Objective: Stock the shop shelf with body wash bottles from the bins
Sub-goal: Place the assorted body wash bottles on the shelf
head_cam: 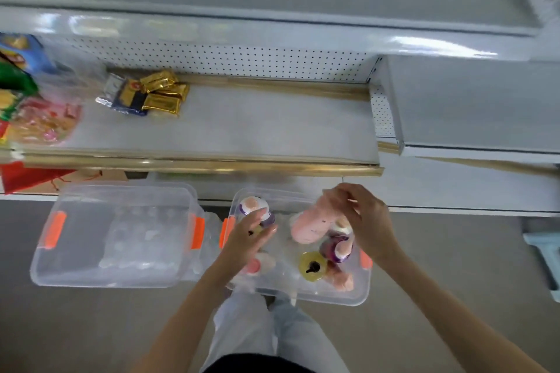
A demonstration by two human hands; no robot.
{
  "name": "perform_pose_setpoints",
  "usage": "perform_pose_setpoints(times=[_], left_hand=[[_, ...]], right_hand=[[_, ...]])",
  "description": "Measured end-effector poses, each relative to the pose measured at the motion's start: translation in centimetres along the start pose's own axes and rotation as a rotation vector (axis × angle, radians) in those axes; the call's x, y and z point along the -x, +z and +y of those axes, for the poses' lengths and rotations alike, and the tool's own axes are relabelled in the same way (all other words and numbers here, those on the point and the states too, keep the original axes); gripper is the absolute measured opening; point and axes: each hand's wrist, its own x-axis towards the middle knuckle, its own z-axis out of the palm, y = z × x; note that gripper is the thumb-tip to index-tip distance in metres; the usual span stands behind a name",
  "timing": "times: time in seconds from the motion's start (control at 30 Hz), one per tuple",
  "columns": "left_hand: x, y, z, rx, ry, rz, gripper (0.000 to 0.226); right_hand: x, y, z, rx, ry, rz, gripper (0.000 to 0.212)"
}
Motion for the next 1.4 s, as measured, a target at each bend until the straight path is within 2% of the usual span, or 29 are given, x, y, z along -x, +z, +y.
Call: perform_pose_setpoints(times=[0.13,0.17,0.27,0.33,0.4,0.63,0.73,0.87,1.1,1.27,1.4], left_hand=[[0.1,-1.5,5.1,-0.042,0.183,-0.088,0.055],[0.2,-1.9,6.4,-0.053,0.226,-0.104,0.053],[0.6,-3.6,10.3,-0.062,0.379,-0.081,0.058],[1.1,-5.3,12.3,-0.05,0.452,-0.059,0.065],[1.8,-7.5,13.9,-0.029,0.499,-0.033,0.062],[2.5,-16.0,16.8,-0.004,0.566,-0.024,0.052],[2.7,-19.0,17.7,0.011,0.591,0.014,0.053],[2.7,-22.8,19.8,-0.022,0.67,0.022,0.058],[1.5,-28.4,23.8,-0.044,0.715,0.021,0.034],[-0.6,-32.0,25.8,0.029,0.79,0.154,0.03],[-2.4,-33.8,25.0,-0.01,0.832,0.319,0.032]], right_hand=[[-2.0,-3.2,-6.9,0.0,-0.172,0.103,0.036],[-2.5,-3.9,-8.8,-0.017,-0.213,0.12,0.036],[-4.3,-5.4,-14.0,-0.043,-0.319,0.142,0.018],[-5.4,-5.8,-17.5,-0.057,-0.351,0.147,0.026],[-6.5,-5.9,-21.0,-0.081,-0.391,0.147,0.037],[-11.0,-4.9,-29.1,-0.374,-0.32,-0.093,0.007],[-12.2,-3.6,-30.4,-0.426,-0.259,-0.187,0.018],[-13.1,-0.8,-32.3,-0.309,-0.211,-0.32,0.025],[-16.4,2.3,-36.1,-0.317,-0.275,-0.158,0.018],[-20.0,3.5,-39.2,-0.266,-0.307,-0.028,0.024],[-23.0,3.9,-40.1,-0.243,-0.276,0.056,0.03]])
